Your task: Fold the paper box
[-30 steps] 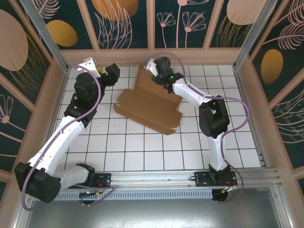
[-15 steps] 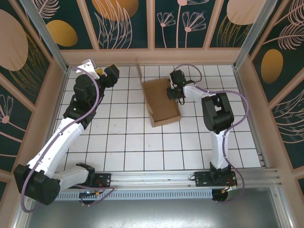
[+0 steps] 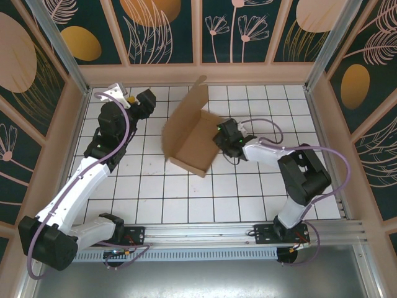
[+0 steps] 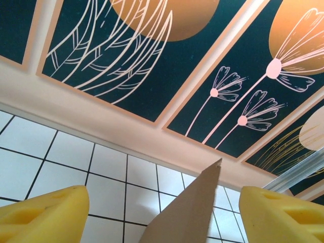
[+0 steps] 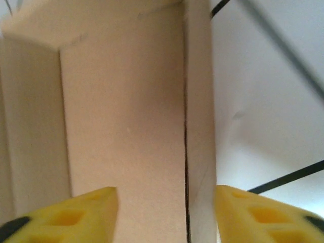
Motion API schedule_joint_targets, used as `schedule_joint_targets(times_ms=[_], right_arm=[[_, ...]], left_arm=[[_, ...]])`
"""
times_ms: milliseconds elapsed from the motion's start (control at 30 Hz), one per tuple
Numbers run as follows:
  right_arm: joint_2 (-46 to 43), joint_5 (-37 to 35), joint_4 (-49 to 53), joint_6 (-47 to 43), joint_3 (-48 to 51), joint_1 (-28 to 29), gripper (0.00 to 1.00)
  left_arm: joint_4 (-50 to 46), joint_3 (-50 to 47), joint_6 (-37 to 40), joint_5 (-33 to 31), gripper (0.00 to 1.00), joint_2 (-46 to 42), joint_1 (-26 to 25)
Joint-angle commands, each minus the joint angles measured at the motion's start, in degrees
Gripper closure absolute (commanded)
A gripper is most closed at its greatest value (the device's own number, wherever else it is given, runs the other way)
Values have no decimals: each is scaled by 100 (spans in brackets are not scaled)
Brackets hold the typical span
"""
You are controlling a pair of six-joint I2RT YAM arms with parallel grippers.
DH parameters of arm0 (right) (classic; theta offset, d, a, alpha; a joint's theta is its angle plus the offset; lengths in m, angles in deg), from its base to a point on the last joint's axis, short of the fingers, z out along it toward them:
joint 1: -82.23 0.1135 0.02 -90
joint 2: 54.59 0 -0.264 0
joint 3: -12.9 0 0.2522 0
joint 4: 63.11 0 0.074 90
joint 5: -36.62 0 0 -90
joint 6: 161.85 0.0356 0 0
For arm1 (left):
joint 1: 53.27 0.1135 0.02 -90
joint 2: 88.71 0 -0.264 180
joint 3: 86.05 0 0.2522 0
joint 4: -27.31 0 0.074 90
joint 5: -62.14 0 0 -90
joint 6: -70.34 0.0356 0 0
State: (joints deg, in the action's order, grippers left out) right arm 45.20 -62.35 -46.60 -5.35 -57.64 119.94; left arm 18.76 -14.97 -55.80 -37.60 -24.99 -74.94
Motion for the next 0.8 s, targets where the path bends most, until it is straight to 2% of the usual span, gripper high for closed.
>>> schedule_joint_targets(times_ms=[0, 67, 100, 133, 233, 267, 333, 400, 500, 567, 767], right_arm=[[217, -392, 61, -541, -492, 55, 39], [-31, -688, 26, -1624, -472, -31, 36], [-255, -786, -168, -2345, -341, -94, 28], [-396, -799, -275, -2757, -246, -148, 24], [-801, -367, -823, -4801, -38, -415, 23], [-745, 183, -804, -5499, -197, -580, 23], [-450, 778, -461, -6301, -617, -813, 23], [-61, 1730, -45, -7227, -1097, -1011, 21], [360, 2048, 226, -8269, -1529, -1068, 21], [668, 1978, 349, -8606, -1845, -1118, 21], [1859, 1971, 1169, -8952, -3261, -1348, 26]], left_arm=[[-144, -43, -25, -228, 22, -192, -19], [-236, -63, 1, -266, 22, -265, -17], [-265, -95, 2, -259, 22, -317, -15], [-282, -124, -10, -250, 22, -369, -20], [-339, -378, -40, -248, 21, -578, -21], [-356, -440, -53, -258, 21, -642, -22], [-380, -528, -78, -216, 21, -733, -21], [-445, -593, -11, -106, 21, -811, -25], [-421, -759, 109, 65, 21, -951, -21], [-431, -830, 193, 130, 22, -1008, -22], [-599, -907, 381, 170, 22, -1228, -18]])
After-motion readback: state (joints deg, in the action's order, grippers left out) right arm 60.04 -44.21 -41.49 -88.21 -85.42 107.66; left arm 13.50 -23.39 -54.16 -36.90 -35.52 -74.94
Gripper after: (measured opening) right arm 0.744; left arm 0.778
